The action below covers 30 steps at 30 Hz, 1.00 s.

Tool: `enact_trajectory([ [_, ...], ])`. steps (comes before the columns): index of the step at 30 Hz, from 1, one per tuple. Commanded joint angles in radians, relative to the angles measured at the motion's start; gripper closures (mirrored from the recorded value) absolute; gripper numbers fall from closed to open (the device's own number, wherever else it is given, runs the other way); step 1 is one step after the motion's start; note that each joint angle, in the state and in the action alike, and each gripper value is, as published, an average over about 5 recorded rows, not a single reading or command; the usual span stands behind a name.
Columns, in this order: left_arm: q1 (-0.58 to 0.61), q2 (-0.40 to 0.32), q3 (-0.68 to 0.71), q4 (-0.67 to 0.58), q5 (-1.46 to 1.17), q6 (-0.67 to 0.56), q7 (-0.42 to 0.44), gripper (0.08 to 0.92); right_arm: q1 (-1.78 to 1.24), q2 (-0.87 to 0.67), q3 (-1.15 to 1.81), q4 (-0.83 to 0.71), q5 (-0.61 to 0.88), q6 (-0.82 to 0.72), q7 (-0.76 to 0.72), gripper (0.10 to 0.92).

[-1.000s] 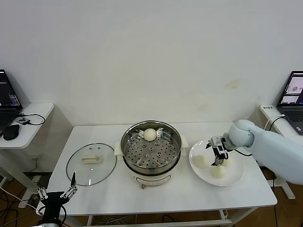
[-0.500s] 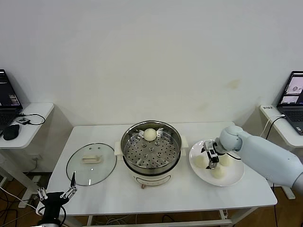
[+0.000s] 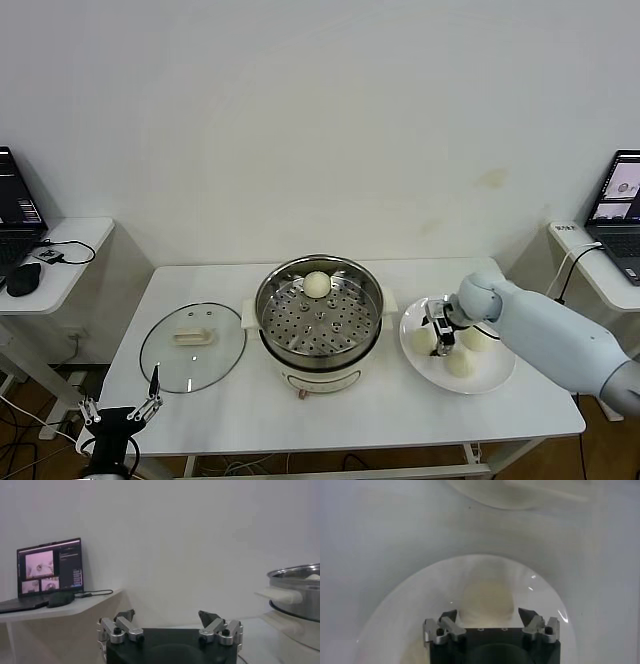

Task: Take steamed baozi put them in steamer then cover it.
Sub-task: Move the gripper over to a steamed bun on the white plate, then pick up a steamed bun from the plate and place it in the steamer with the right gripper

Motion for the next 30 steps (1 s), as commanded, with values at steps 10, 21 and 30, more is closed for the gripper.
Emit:
enact_trajectory([
  [10, 0.007, 0.004, -0.004, -0.011, 0.005, -0.001, -0.001, 0.177, 0.024, -0.026, 0.017, 0.020, 0.011, 0.011, -0.040, 0.397],
  [21, 0.005, 0.009, 0.004, -0.019, 0.004, -0.001, -0.001, 0.177, 0.311, -0.220, -0.097, 0.193, 0.170, -0.033, -0.123, 0.397],
  [30, 0.007, 0.014, 0.013, -0.034, 0.004, 0.001, -0.001, 0.177, 0.683, -0.181, -0.316, 0.267, 0.383, -0.103, -0.094, 0.389],
])
